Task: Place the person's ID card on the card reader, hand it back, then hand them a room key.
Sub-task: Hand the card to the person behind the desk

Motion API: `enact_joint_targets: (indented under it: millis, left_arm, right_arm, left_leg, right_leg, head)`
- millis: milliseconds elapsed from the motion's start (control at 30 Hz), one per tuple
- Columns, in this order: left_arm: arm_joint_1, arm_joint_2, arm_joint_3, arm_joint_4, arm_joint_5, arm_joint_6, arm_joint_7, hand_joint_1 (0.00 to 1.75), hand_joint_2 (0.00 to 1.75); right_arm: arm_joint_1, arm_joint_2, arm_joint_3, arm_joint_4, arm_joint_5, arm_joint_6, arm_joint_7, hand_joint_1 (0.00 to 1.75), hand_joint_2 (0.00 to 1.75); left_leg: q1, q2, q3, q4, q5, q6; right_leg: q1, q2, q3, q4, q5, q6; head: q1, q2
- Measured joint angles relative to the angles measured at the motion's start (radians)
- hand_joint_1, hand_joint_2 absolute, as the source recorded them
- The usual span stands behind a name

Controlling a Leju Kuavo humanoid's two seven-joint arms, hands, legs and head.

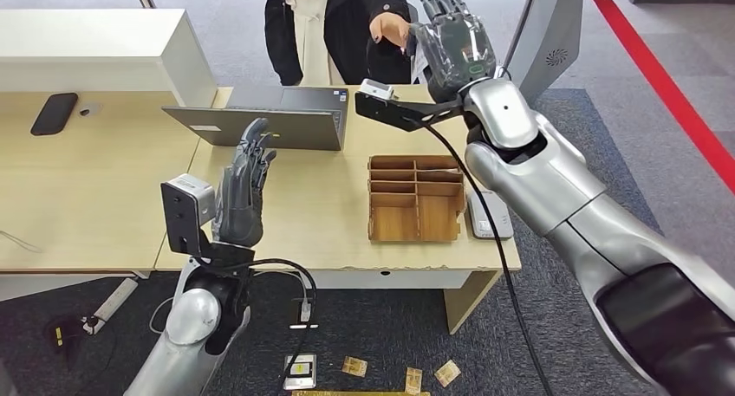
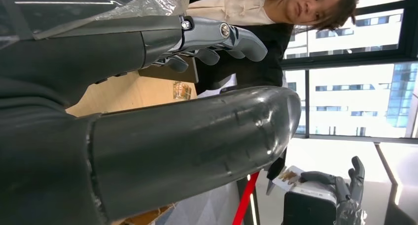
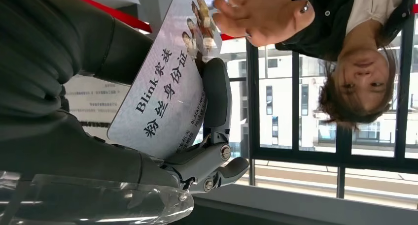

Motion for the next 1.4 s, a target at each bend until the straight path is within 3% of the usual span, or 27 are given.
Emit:
enact_joint_targets:
  millis: [300,567,800,1100,1233,1400]
  left_arm:
    - [0.001,-0.004,0.0,0.018,0.004,0.001,-0.011,0.0,0.0]
    - [0.001,-0.004,0.0,0.02,0.004,0.001,-0.012,0.0,0.0]
    - [0.011,-0.003,0.001,0.025,0.011,0.02,-0.012,0.0,0.0]
    - [0.014,-0.003,0.001,0.027,0.015,0.019,-0.013,0.0,0.0]
    - [0.015,-0.003,0.001,0.035,0.021,0.014,-0.022,0.0,0.0]
    - [0.015,-0.003,0.001,0.042,0.024,0.012,-0.033,0.0,0.0]
  right_arm:
    - [-0.061,0.097,0.056,0.167,-0.017,0.028,0.046,1.75,1.75]
    - [-0.064,0.105,0.059,0.184,-0.017,0.031,0.057,1.75,1.75]
    - [-0.075,0.147,0.1,0.339,-0.024,0.042,0.089,1.75,1.75]
    - [-0.077,0.153,0.126,0.381,-0.024,0.049,0.091,1.71,1.75]
    - [-0.077,0.152,0.136,0.392,-0.026,0.046,0.099,0.03,1.75]
    - [-0.077,0.148,0.149,0.399,-0.024,0.024,0.122,0.0,1.75]
  left_leg:
    - [0.001,0.0,0.0,0.0,0.0,0.0]
    - [0.001,0.0,0.0,0.0,0.0,0.0]
    - [0.0,0.0,0.0,0.0,0.0,0.0]
    - [0.0,0.0,0.0,0.0,0.0,0.0]
    - [0.0,0.0,0.0,0.0,0.0,0.0]
    - [0.0,0.0,0.0,0.0,0.0,0.0]
  right_leg:
    - [0.001,0.0,0.0,0.0,0.0,0.0]
    - [0.0,0.0,0.0,0.0,0.0,0.0]
    - [0.0,0.0,0.0,0.0,0.0,0.0]
    - [0.0,0.0,0.0,0.0,0.0,0.0]
    - [0.0,0.0,0.0,0.0,0.0,0.0]
    - [0.0,0.0,0.0,0.0,0.0,0.0]
  head:
    - [0.0,0.0]
    - [0.0,0.0]
    - [0.0,0.0]
    - [0.0,0.0]
    - [0.0,0.0]
    - [0.0,0.0]
